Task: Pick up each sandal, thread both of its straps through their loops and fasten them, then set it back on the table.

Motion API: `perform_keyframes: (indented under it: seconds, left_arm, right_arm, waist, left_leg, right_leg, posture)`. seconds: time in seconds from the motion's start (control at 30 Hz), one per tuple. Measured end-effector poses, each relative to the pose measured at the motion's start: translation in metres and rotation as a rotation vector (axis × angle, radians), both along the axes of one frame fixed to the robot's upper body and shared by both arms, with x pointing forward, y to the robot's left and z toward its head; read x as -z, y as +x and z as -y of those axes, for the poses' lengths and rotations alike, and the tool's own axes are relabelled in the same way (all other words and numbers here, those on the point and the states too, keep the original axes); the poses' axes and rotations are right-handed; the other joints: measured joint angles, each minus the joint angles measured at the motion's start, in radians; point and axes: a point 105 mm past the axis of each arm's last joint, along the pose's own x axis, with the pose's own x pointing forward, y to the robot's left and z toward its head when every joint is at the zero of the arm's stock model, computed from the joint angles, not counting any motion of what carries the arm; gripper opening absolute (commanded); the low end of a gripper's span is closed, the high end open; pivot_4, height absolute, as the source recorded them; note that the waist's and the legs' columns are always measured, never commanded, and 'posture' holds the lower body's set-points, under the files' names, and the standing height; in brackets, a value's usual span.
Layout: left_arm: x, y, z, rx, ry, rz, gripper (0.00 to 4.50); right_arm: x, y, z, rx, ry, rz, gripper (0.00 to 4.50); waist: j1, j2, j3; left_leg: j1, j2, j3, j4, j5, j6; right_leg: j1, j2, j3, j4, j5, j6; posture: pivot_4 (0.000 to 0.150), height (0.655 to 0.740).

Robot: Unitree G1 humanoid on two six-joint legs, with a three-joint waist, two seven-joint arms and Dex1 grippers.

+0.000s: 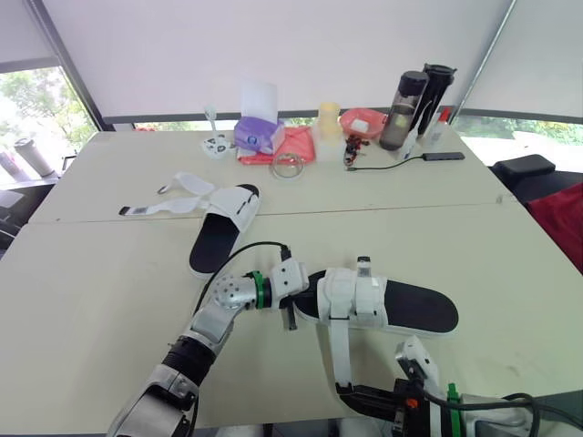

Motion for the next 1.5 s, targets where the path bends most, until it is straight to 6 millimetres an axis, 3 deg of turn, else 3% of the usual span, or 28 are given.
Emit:
perform_keyframes:
  seconds: [0.17, 0.37, 0.47, 0.63, 0.77, 0.87, 1.0, 1.13, 1.2, 1.3, 1.37, 1.5]
  left_arm:
    - [-0.001, 0.002, 0.002, 0.022, 0.012, -0.003, 0.00]
    - [0.000, 0.006, 0.006, 0.032, 0.013, -0.015, 0.00]
    - [-0.001, 0.006, 0.008, 0.040, 0.007, -0.010, 0.00]
    - [-0.002, 0.006, 0.012, 0.047, -0.005, -0.003, 0.00]
    - [-0.001, 0.008, 0.014, 0.028, -0.018, -0.009, 0.00]
    - [0.000, 0.008, 0.015, 0.024, -0.022, -0.009, 0.00]
    - [0.000, 0.009, 0.014, 0.012, -0.026, -0.007, 0.00]
    - [0.000, 0.009, 0.013, -0.001, -0.031, -0.007, 0.00]
    - [0.000, 0.009, 0.013, -0.004, -0.033, -0.006, 0.00]
    - [0.000, 0.009, 0.013, -0.003, -0.032, -0.005, 0.00]
    - [0.000, 0.008, 0.013, 0.000, -0.033, -0.003, 0.00]
    - [0.000, 0.010, 0.014, 0.003, -0.029, 0.002, 0.00]
  right_arm:
    - [-0.010, 0.004, -0.001, 0.013, 0.031, 0.019, 0.05]
    - [-0.083, 0.027, -0.019, -0.001, 0.263, 0.157, 0.05]
    - [-0.101, 0.040, -0.018, 0.030, 0.304, 0.172, 0.05]
    - [-0.114, 0.062, -0.017, 0.090, 0.356, 0.162, 0.05]
    - [-0.127, 0.097, -0.012, 0.206, 0.456, 0.207, 0.05]
    - [-0.122, 0.105, -0.007, 0.253, 0.473, 0.174, 0.05]
    - [-0.115, 0.105, -0.009, 0.255, 0.470, 0.135, 1.39]
    - [-0.116, 0.105, -0.007, 0.247, 0.470, 0.144, 3.46]
    - [-0.121, 0.111, 0.002, 0.248, 0.389, 0.226, 4.47]
    - [-0.135, 0.123, 0.023, 0.206, 0.144, 0.445, 4.47]
    - [-0.141, 0.126, 0.026, 0.159, 0.074, 0.532, 4.47]
    - [-0.126, 0.124, 0.022, 0.040, -0.040, 0.583, 4.47]
  waist:
    - [0.001, 0.000, 0.000]
    - [0.003, 0.000, 0.001]
    - [0.004, 0.000, 0.001]
    - [0.005, 0.000, 0.001]
    - [0.005, 0.000, 0.001]
    - [0.006, 0.000, 0.001]
    - [0.003, 0.001, 0.001]
    - [0.002, 0.001, 0.001]
    - [0.002, 0.002, 0.001]
    - [0.002, 0.003, 0.001]
    - [0.003, 0.003, 0.001]
    - [0.003, 0.003, 0.001]
  left_leg:
    - [0.000, 0.000, 0.000, 0.001, 0.000, 0.000]
    - [0.001, 0.000, 0.000, 0.003, -0.001, -0.002]
    - [0.001, -0.001, 0.000, 0.003, -0.001, -0.001]
    - [-0.003, -0.005, 0.001, 0.003, 0.000, 0.001]
    - [-0.003, -0.006, 0.001, 0.004, 0.001, 0.003]
    - [-0.003, -0.006, 0.000, 0.004, 0.001, 0.003]
    - [-0.002, -0.006, 0.000, 0.004, 0.001, 0.003]
    - [-0.002, -0.006, 0.000, 0.004, 0.001, 0.003]
    - [-0.002, -0.006, 0.001, 0.005, 0.001, 0.003]
    - [-0.002, -0.006, 0.002, 0.005, 0.001, 0.003]
    - [-0.001, -0.005, 0.001, 0.004, 0.001, 0.003]
    - [-0.001, -0.006, 0.001, 0.004, 0.001, 0.003]
  right_leg:
    - [0.000, 0.000, 0.000, 0.000, 0.000, 0.000]
    - [0.005, -0.002, 0.000, -0.001, 0.000, 0.000]
    - [0.006, -0.006, 0.000, -0.002, 0.000, -0.001]
    - [0.001, -0.009, -0.002, -0.002, 0.000, 0.001]
    - [0.002, -0.009, -0.003, -0.001, 0.000, 0.001]
    - [0.003, -0.009, -0.003, -0.001, 0.000, 0.001]
    - [0.003, -0.009, -0.003, 0.000, 0.000, 0.001]
    - [0.004, -0.009, -0.003, 0.000, 0.000, 0.001]
    - [0.004, -0.009, -0.003, 0.000, 0.000, 0.001]
    - [0.003, -0.009, -0.004, 0.000, 0.000, 0.001]
    - [0.004, -0.008, -0.006, 0.000, 0.000, 0.001]
    - [0.004, -0.009, -0.006, 0.000, 0.000, 0.001]
  posture:
    - [0.150, 0.7400]
    - [0.150, 0.7400]
    - [0.150, 0.7400]
    - [0.150, 0.7400]
    - [0.150, 0.7400]
    - [0.150, 0.7400]
    - [0.150, 0.7400]
    - [0.150, 0.7400]
    - [0.150, 0.7400]
    - [0.150, 0.7400]
    - [0.150, 0.7400]
    - [0.150, 0.7400]
